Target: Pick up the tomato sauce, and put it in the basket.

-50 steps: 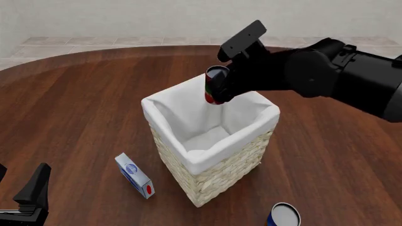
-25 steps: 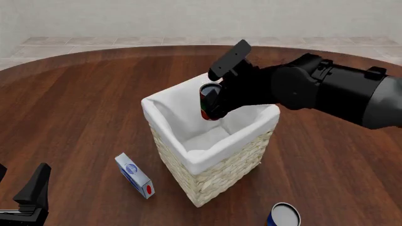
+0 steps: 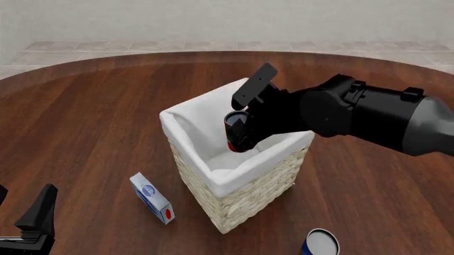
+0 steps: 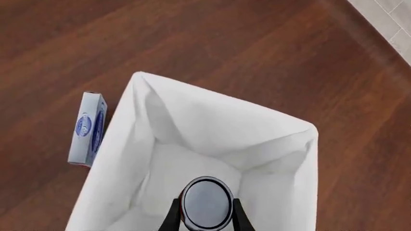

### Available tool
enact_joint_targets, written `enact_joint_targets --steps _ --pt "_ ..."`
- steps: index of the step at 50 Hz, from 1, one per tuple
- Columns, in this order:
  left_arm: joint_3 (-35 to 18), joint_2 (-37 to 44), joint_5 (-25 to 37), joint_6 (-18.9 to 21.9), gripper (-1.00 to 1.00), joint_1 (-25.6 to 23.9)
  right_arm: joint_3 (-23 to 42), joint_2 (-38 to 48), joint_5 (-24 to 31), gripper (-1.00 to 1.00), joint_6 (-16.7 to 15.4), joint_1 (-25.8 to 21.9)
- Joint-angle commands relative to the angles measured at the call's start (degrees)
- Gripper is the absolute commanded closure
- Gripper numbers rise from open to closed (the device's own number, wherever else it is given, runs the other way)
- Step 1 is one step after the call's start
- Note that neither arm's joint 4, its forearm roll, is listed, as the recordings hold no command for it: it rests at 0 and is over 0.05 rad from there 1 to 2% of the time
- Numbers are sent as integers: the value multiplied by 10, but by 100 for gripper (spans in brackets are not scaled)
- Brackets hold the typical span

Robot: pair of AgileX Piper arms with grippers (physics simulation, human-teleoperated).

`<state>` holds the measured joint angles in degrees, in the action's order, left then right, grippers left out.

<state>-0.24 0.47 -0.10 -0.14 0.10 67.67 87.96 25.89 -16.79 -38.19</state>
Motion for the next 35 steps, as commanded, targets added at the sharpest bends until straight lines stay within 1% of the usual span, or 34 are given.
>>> enact_joint_targets --steps 1,3,4,35 --pt "0 0 0 0 -100 0 5 1 2 100 -1 8" --pt "0 0 0 0 -100 0 6 0 3 100 -2 7" --pt "0 0 0 0 -100 0 9 1 2 -100 -4 10" --pt "0 0 0 0 -100 0 61 10 12 -100 -20 6"
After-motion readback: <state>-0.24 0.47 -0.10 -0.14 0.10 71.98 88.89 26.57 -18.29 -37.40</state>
